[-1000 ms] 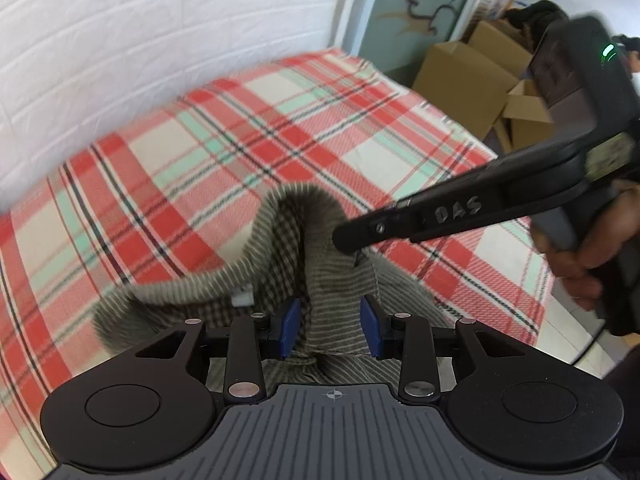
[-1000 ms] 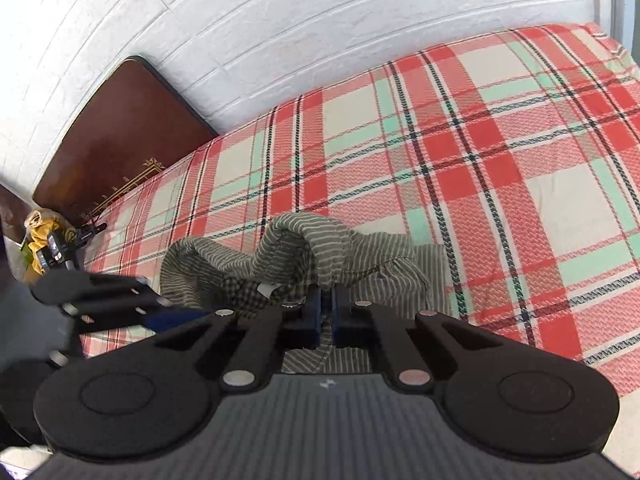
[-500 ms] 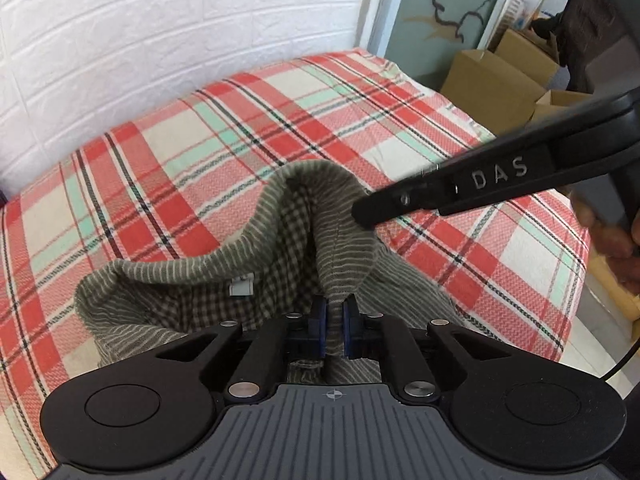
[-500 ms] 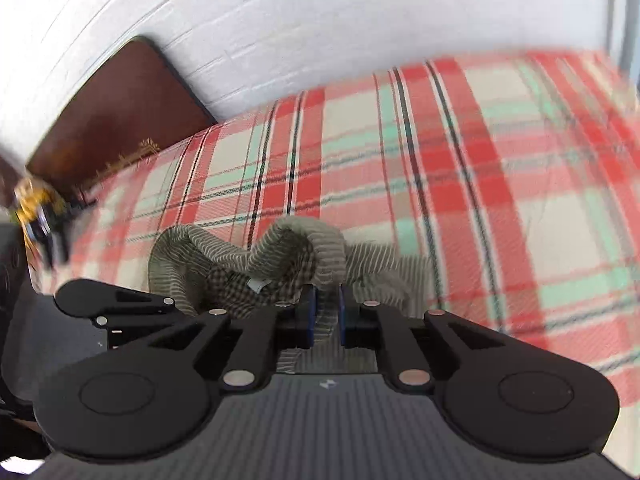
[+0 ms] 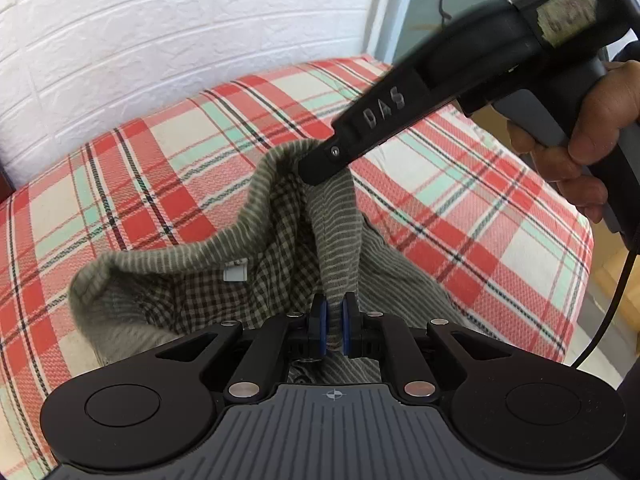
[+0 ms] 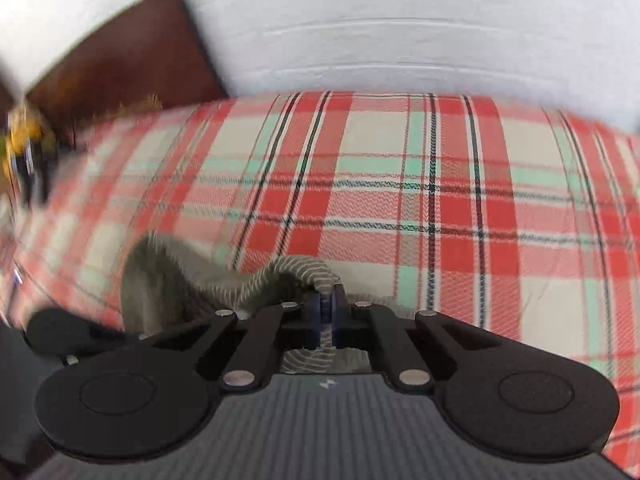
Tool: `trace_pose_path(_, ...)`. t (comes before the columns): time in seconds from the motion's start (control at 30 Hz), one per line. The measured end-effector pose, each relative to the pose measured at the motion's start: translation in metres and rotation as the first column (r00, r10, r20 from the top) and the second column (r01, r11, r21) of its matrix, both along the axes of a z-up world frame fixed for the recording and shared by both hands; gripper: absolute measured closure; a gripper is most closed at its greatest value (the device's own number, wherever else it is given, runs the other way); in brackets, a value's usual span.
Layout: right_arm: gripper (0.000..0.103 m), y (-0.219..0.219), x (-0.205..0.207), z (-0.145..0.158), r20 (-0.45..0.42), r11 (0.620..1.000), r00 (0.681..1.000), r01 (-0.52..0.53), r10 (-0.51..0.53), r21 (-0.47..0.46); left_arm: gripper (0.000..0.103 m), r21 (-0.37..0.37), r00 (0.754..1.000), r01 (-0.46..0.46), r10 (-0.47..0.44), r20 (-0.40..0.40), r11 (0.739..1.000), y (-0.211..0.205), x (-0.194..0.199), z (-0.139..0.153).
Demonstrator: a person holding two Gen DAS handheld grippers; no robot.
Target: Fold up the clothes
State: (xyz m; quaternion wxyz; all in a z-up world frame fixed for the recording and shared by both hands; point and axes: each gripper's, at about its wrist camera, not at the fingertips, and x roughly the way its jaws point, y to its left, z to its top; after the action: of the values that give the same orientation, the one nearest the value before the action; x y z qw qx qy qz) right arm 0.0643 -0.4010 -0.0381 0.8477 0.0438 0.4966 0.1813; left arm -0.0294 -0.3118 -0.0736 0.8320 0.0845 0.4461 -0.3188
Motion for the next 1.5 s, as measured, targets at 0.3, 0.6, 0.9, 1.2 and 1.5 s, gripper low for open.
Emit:
trace_pose_path(0.3,0.098,-0.009,0.009,-0.033,-0.051,0.995,0.994,0.097,-0.097,0.005,0.073,-0.062,0.994,-0.109,0.106,-0.041,0.992,0.018,0.007,0.000)
trace_pose_path(0.6,0.097,-0.017,-0.003,-0.029,-0.029,0.997,0.997,0.076,-0.076,0.024,0.053,-0.033,0.992,-0.097,0.100,0.076,0.995,0.049,0.015,0.054)
trace_pose_path(0.9,0.096,-0.019,-0.011,-0.019,0.016,0.997,0.999,0.049,-0.050,0.061,0.052,0.271,0.966,0.069,-0.132,0.222,0.960,0.011,0.051,0.041)
trace_pose_path(1.2,0.096,-0.021,-0.012,-0.014,0.026,0.997,0.999,0.041,-0.043,0.070,0.051,0.419,0.919,0.269,-0.361,0.158,0.867,-0.005,0.050,0.012)
trace_pose_path(1.5,0.098,-0.027,-0.011,-0.015,0.023,0.997,0.997,0.071,-0.073,0.043,0.103,0.379,0.976,0.125,-0.182,0.117,0.917,0.013,0.076,-0.006)
